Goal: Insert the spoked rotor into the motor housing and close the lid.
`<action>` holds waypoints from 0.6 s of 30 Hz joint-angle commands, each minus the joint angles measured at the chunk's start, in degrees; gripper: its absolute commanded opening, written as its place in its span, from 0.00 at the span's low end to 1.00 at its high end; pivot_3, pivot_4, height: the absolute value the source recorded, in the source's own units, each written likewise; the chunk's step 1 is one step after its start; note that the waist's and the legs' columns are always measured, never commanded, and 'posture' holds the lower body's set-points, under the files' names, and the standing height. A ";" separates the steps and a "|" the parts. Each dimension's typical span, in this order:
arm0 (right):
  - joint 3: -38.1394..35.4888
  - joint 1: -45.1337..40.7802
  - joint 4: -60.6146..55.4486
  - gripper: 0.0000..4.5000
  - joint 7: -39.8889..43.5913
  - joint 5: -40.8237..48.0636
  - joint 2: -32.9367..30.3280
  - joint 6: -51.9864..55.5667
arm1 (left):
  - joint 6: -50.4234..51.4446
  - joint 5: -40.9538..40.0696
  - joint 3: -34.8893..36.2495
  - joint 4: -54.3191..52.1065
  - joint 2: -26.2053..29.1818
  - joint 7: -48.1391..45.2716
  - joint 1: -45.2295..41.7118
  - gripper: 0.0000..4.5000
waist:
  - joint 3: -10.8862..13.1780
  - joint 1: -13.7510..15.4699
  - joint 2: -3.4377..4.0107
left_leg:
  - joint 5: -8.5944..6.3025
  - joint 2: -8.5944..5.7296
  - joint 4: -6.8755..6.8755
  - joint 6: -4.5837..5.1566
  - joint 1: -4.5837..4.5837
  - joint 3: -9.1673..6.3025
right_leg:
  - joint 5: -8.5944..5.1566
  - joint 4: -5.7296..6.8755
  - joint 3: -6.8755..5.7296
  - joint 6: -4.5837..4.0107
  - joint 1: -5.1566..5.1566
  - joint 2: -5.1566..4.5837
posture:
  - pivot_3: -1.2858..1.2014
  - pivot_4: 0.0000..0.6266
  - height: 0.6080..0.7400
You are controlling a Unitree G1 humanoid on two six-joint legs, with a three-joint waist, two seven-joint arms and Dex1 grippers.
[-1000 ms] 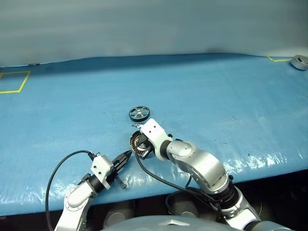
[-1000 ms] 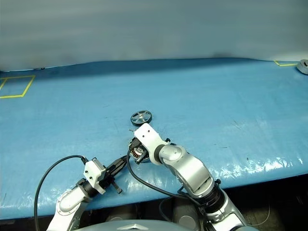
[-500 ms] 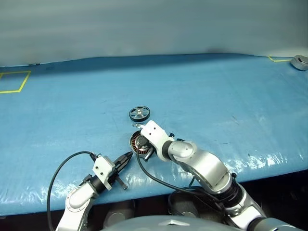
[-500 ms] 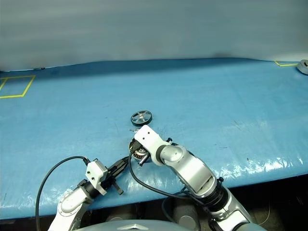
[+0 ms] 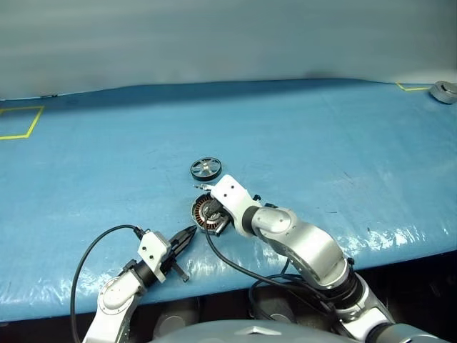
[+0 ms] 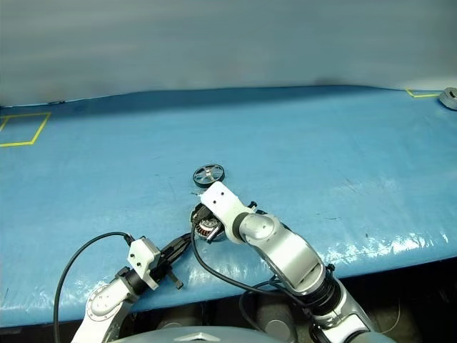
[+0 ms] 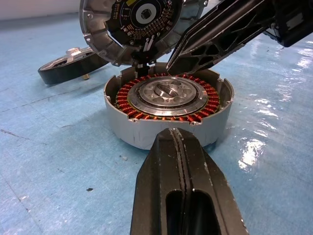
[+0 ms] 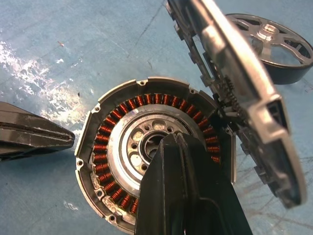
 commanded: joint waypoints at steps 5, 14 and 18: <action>0.57 0.28 1.46 0.01 0.22 0.19 1.22 -3.50 | 0.35 0.03 -0.41 -2.27 0.19 0.37 0.33 0.00 | 0.01 -0.02 0.01 | 0.00 0.01 -0.01 0.00 0.00 0.00 | 0.00 0.01 -0.01 0.00 -0.02 0.01 | 0.52 0.24 1.00; 1.59 1.21 2.51 0.01 0.62 0.36 1.16 -4.71 | 0.53 0.12 -0.26 -2.34 0.45 0.52 0.29 0.00 | 0.01 -0.01 0.02 | 0.00 0.01 -0.01 0.00 0.00 -0.01 | -0.01 0.00 -0.01 0.00 -0.03 0.01 | 0.52 0.24 1.00; 1.90 1.68 3.13 0.01 0.70 0.38 1.56 -5.32 | 0.55 0.23 -0.16 -2.31 0.57 0.60 0.22 0.00 | 0.01 -0.06 0.02 | 0.00 0.01 -0.01 0.00 0.00 -0.01 | -0.01 0.00 -0.01 0.00 -0.03 0.01 | 0.52 0.24 1.00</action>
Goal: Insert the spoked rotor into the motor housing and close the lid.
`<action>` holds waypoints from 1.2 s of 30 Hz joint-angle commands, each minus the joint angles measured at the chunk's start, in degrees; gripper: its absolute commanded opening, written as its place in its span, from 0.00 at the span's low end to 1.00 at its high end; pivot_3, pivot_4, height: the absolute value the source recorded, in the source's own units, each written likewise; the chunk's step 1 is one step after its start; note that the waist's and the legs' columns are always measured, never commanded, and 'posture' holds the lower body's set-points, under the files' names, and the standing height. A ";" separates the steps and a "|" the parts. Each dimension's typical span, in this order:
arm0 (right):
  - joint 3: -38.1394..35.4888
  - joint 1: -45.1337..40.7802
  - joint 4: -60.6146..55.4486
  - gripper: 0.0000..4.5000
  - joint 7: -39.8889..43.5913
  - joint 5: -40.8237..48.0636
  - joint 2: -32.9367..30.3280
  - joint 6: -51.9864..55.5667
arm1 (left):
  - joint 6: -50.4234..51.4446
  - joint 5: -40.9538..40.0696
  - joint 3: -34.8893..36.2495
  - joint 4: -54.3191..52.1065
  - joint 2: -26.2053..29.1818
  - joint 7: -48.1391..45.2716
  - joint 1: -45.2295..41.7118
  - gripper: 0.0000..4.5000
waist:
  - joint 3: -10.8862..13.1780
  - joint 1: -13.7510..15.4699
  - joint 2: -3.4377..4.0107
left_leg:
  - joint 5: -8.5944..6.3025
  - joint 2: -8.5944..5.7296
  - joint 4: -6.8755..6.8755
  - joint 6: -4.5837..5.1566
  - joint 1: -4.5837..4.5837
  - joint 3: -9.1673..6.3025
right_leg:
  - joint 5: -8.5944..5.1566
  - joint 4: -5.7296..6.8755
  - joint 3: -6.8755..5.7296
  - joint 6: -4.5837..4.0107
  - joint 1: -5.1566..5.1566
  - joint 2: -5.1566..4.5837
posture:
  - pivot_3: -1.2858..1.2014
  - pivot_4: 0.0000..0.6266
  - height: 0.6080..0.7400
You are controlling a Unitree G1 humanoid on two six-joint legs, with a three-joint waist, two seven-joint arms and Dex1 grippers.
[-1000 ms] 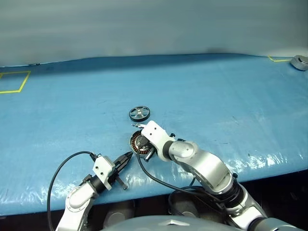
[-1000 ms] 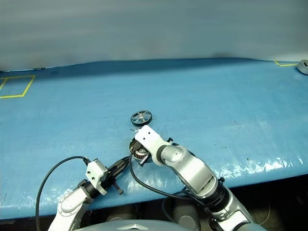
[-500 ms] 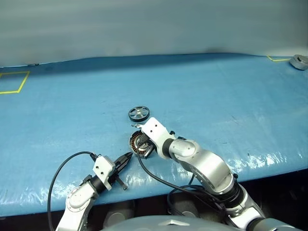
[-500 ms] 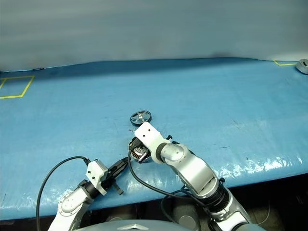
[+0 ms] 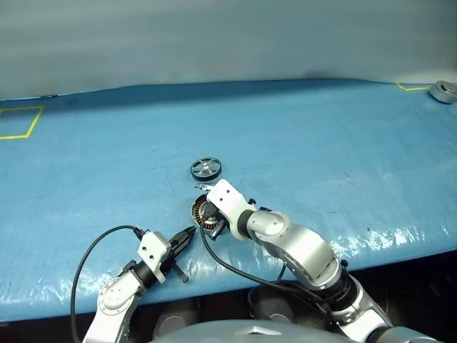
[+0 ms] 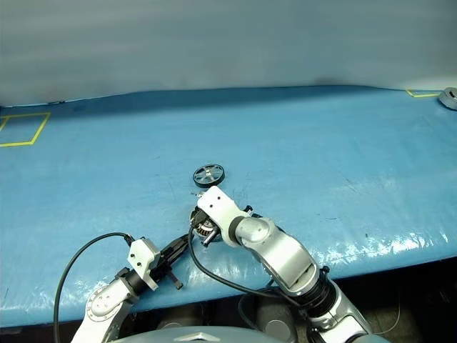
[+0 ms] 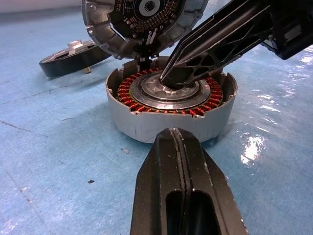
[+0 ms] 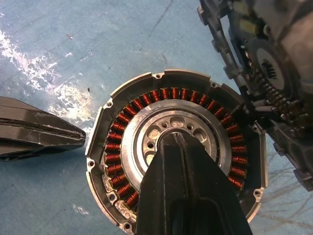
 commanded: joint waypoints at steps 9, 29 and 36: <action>0.16 0.84 0.78 0.01 0.82 0.06 0.42 -3.37 | -0.08 0.06 0.07 -2.04 0.61 0.21 -0.01 0.00 | 0.00 -0.19 0.00 | 0.00 0.02 0.00 0.00 0.00 0.00 | 0.00 0.00 0.00 0.00 -0.01 0.01 | 0.52 0.24 1.00; -1.48 0.84 -2.57 0.01 0.96 0.35 0.08 -2.58 | -0.14 -0.10 0.21 -1.60 0.72 0.14 0.41 0.00 | 0.01 -0.12 0.01 | 0.00 0.01 -0.01 0.00 0.00 -0.01 | -0.01 -0.02 0.00 0.01 -0.02 0.00 | 0.52 0.24 1.00; -0.90 0.74 -1.72 0.01 0.83 -0.12 0.20 -3.25 | -0.44 -0.11 0.20 -1.36 0.65 0.07 0.46 0.00 | 0.01 -0.10 0.01 | 0.00 0.01 -0.01 0.00 -0.01 -0.01 | -0.01 -0.02 -0.01 0.01 -0.02 -0.01 | 0.52 0.24 1.00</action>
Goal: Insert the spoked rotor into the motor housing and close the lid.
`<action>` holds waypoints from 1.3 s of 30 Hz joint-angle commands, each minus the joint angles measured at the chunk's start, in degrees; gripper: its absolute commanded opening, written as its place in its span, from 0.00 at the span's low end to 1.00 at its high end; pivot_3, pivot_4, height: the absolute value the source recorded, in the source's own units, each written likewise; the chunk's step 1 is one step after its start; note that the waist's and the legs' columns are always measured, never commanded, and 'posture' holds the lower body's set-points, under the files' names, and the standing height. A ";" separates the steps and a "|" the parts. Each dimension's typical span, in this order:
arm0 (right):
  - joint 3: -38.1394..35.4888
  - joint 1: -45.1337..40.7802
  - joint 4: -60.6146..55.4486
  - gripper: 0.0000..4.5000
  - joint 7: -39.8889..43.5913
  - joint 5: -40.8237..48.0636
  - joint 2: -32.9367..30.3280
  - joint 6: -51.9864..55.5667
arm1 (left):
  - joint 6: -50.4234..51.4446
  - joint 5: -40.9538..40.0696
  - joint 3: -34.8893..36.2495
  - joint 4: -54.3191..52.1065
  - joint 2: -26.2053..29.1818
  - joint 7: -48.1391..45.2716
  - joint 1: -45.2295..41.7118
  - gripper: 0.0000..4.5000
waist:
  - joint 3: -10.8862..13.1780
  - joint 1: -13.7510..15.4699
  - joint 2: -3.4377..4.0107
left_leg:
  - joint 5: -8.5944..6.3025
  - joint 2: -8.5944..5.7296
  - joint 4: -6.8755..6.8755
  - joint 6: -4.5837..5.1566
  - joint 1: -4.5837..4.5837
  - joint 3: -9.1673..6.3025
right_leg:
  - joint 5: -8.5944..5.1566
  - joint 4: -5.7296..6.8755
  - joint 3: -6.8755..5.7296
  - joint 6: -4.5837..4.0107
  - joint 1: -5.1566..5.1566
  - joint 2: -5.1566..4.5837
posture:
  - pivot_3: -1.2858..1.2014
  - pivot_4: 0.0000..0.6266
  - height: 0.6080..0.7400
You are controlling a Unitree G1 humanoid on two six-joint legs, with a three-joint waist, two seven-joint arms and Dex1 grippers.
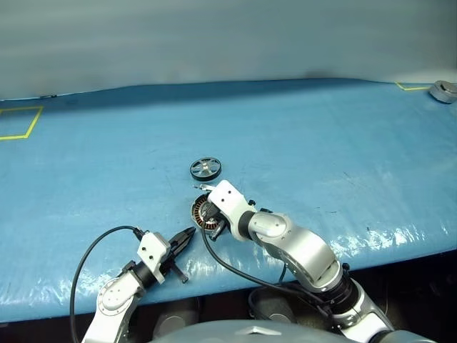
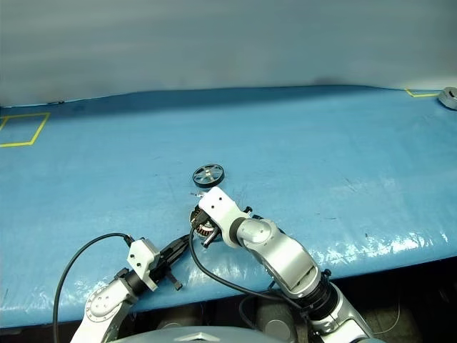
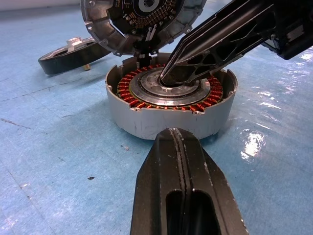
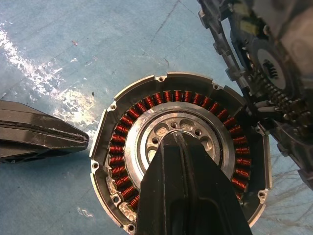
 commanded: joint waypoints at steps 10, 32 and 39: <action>-0.08 0.03 -0.04 0.01 -0.16 -0.50 0.46 -0.80 | -0.39 -0.08 0.33 -1.55 0.42 0.24 0.43 0.00 | 0.00 0.00 0.00 | 0.00 0.00 -0.01 0.00 0.00 -0.01 | 0.00 -0.01 0.00 0.00 -0.03 0.00 | 0.52 0.24 1.00; -3.43 1.89 -3.03 0.01 0.52 1.37 1.28 -1.15 | -0.23 -0.72 1.78 -1.63 0.96 0.58 0.20 0.00 | 0.02 0.02 0.03 | 0.00 0.01 -0.02 0.00 -0.01 -0.03 | -0.01 -0.02 -0.02 0.00 -0.03 0.00 | 0.52 0.24 1.00; -9.98 6.92 -13.43 0.01 4.97 6.65 -2.49 -2.63 | 11.10 -2.93 6.44 -5.71 1.97 5.01 -0.14 0.00 | 0.05 0.16 -0.02 | -0.01 0.00 -0.05 0.00 -0.06 -0.05 | -0.02 -0.04 -0.03 0.02 -0.01 -0.01 | 0.52 0.24 1.00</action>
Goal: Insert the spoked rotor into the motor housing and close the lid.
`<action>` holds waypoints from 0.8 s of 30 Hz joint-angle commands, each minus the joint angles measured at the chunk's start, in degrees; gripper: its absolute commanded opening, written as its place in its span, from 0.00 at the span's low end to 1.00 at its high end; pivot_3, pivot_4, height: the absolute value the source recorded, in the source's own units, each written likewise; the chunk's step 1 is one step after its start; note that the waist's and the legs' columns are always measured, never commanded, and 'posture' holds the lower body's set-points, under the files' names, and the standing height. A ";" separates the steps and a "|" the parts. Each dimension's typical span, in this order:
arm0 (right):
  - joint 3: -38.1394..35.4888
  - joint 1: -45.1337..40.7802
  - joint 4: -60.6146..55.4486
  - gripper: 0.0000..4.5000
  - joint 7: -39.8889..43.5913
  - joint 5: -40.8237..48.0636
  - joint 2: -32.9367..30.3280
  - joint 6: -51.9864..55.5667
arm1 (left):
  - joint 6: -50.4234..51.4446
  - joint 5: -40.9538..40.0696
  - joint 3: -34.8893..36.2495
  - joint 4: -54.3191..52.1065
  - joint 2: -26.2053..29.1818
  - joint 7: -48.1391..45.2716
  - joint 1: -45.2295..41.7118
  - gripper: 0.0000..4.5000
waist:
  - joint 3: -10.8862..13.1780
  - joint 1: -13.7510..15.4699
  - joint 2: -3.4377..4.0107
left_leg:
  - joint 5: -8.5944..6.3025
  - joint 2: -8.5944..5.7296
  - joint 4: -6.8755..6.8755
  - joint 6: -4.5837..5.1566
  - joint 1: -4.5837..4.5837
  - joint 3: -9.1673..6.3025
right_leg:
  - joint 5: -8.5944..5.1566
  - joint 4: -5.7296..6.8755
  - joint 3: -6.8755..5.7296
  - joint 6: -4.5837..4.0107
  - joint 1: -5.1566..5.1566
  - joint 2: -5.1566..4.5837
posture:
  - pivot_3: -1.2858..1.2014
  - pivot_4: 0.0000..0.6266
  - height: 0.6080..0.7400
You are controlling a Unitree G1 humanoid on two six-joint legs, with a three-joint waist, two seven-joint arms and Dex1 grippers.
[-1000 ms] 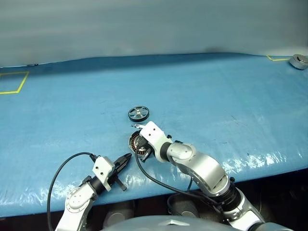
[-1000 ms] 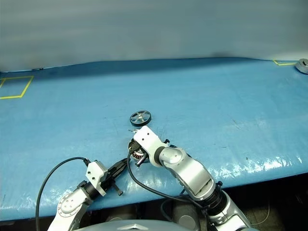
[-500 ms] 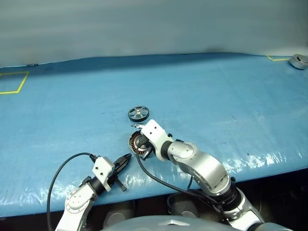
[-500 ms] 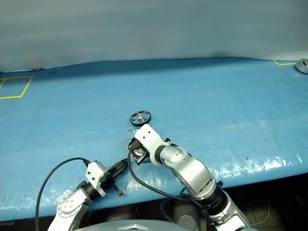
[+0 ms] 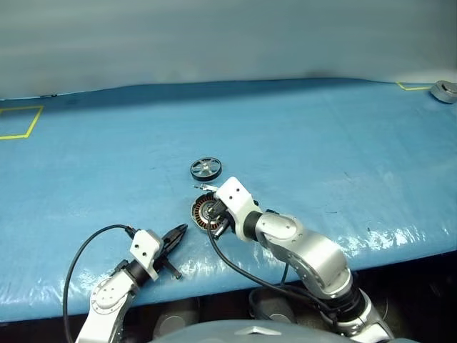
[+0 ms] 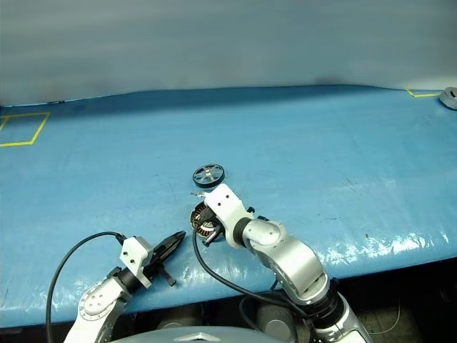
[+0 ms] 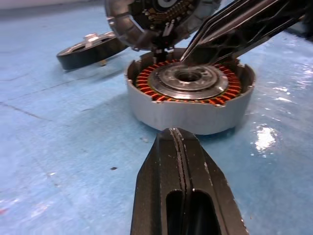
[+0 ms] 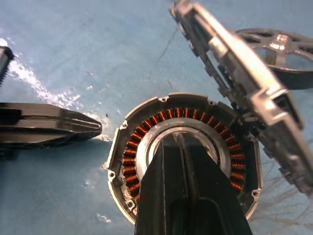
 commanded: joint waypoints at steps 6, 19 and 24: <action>-6.67 12.32 -6.84 0.01 9.77 2.68 -12.47 -15.89 | 16.21 -8.46 5.79 -5.08 5.41 -2.14 -4.24 0.00 | 0.19 0.28 -0.09 | 0.00 -0.02 0.04 0.00 0.00 -0.04 | -0.03 -0.01 -0.09 0.04 0.04 -0.02 | 0.52 0.24 1.00; -8.21 27.36 5.22 0.01 11.41 -2.62 -10.86 -47.80 | 24.01 -5.40 0.64 11.39 14.61 -17.85 -35.80 0.00 | 0.48 0.76 -0.37 | 0.03 -0.03 0.06 -0.06 0.01 -0.02 | 0.00 0.03 -0.08 0.05 0.16 0.05 | 0.52 0.24 1.00; -9.64 29.10 9.89 0.01 9.81 -4.65 -9.02 -54.92 | 20.35 -3.22 -2.22 24.32 13.28 -25.24 -49.50 0.00 | 0.51 0.58 -0.41 | 0.05 -0.06 0.06 -0.09 0.00 0.03 | 0.01 0.03 -0.03 0.04 0.16 0.06 | 0.52 0.24 1.00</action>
